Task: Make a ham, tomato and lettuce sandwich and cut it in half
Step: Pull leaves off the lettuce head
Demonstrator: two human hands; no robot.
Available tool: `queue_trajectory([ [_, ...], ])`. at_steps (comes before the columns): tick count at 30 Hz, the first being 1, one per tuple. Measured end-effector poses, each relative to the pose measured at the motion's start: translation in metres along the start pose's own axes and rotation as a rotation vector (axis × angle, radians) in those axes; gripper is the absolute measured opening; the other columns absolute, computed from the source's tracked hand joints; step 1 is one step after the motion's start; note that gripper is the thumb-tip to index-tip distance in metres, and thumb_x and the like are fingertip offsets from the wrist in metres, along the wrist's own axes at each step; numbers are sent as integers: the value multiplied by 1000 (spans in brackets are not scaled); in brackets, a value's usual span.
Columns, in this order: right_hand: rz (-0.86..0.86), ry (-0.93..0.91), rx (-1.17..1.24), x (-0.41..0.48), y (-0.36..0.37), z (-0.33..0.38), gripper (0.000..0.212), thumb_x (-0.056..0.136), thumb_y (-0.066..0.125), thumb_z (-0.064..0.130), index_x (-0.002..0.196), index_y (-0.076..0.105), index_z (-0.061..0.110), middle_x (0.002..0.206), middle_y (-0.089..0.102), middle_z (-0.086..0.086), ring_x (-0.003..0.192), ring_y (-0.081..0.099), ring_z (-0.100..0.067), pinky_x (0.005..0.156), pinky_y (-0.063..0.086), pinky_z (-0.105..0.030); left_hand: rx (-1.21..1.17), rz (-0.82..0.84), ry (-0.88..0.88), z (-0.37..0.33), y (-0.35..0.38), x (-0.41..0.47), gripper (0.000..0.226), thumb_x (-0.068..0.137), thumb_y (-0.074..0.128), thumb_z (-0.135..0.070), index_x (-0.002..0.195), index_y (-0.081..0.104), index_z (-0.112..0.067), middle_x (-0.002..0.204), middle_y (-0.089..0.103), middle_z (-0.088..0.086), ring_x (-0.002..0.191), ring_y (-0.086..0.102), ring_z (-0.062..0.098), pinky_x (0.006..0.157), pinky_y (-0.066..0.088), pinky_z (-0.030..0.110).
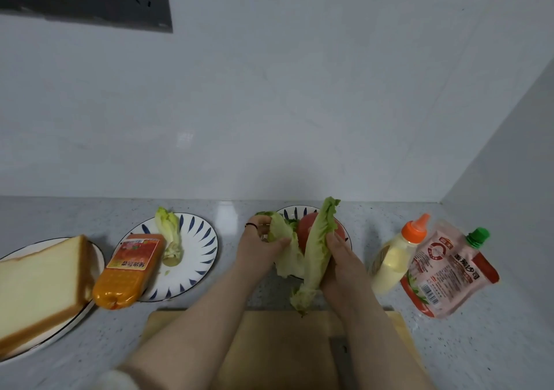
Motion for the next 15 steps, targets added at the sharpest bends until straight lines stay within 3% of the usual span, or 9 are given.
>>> queue_trajectory([
  [2,0,-14,29,5,-2,3,20,94,44,19,107,59,16,98,69,-4,83,68,-17,61,53,-30,17,-2,-11,5,10,15,40,76,68,-2,107,45,-13,104,52,4,82,52,11,63,44,15],
  [7,-58,-23,-13,14,-13,7,15,93,46,17,98,59,21,87,71,0,76,68,-13,55,52,-27,282,-7,7,22,19,41,48,79,66,-10,123,48,-10,127,52,8,108,48,17,84,38,21],
  [12,-56,-72,-60,18,-11,8,18,92,47,15,90,63,25,78,73,7,75,67,-10,61,51,-26,849,-31,92,22,19,45,55,80,61,-40,128,47,-17,130,45,4,119,38,23,98,31,30],
  [15,-65,-100,-121,16,-7,7,16,90,50,15,96,64,22,88,71,3,83,66,-13,68,50,-28,964,-52,70,17,10,38,58,81,57,-49,129,46,-17,130,41,4,119,37,24,98,30,31],
])
Point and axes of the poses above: each hand's wrist, its own x-axis towards the middle knuckle, its own y-axis out of the palm, z = x × y, the point moved 7 cm from there along x, towards the middle knuckle
